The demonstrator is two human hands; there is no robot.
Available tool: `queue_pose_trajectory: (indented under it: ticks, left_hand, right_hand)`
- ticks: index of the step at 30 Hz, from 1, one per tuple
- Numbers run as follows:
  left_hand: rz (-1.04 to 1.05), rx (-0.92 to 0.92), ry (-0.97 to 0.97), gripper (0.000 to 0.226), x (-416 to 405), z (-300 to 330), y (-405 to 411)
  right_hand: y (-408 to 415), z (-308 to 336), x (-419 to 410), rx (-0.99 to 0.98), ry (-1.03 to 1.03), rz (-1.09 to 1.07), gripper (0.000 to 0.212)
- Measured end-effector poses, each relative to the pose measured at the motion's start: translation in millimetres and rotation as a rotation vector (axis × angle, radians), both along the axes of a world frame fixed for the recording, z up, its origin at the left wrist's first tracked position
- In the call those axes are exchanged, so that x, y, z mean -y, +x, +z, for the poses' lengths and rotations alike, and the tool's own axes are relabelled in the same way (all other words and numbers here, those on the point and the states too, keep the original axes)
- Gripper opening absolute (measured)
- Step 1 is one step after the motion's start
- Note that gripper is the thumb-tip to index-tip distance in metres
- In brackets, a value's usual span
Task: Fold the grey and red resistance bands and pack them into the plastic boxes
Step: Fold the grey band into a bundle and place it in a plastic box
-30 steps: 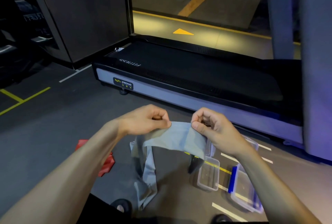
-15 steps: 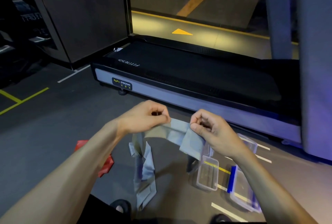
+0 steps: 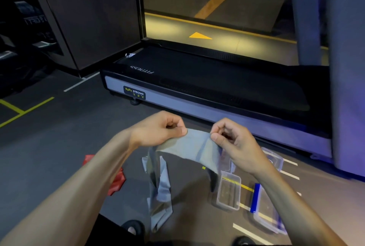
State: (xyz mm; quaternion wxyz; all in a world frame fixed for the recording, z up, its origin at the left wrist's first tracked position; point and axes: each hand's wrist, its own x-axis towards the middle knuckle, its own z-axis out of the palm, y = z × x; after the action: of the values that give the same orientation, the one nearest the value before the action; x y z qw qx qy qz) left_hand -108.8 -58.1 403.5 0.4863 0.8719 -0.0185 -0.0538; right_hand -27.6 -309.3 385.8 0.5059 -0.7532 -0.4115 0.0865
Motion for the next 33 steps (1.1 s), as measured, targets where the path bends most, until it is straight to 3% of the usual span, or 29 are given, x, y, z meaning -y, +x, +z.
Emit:
queue_pose_trajectory:
  ticks: [2, 5, 7, 10, 20, 25, 29, 33]
  left_hand:
    - [-0.004, 0.015, 0.066, 0.019, 1.1, -3.9, 0.2]
    - [-0.021, 0.02, -0.074, 0.016, 2.9, -1.2, -0.6]
    - [-0.016, 0.052, -0.008, 0.016, 2.5, -0.6, 0.2]
    - [-0.053, 0.06, -0.078, 0.015, 5.5, -2.4, 0.1]
    - [-0.067, -0.104, -0.284, 0.017, 1.1, 6.3, -3.3]
    - [0.026, -0.003, -0.022, 0.024, -4.4, -4.2, -1.4]
    - [0.014, 0.046, -0.079, 0.022, -8.5, -3.9, -1.3]
    - [-0.046, 0.051, 0.03, 0.015, -8.8, -2.8, -2.4]
  right_hand:
    - [-2.6, 1.0, -1.5, -0.019, 0.025, 0.001, 0.007]
    - [-3.0, 1.0, -2.3, -0.019, 0.043, -0.035, 0.009]
    - [-2.3, 0.4, -0.9, 0.011, 0.012, -0.064, 0.011]
    - [-5.7, 1.0, -2.3, 0.066, -0.034, -0.04, 0.012]
    - [1.0, 2.6, 0.4, -0.015, 0.015, -0.036, 0.012]
    - [-0.8, 3.9, -0.4, -0.02, 0.038, -0.018, 0.007]
    - [2.7, 2.5, 1.1, -0.033, 0.029, -0.036, 0.007]
    - [5.6, 1.9, 3.5, -0.037, 0.008, -0.04, 0.006]
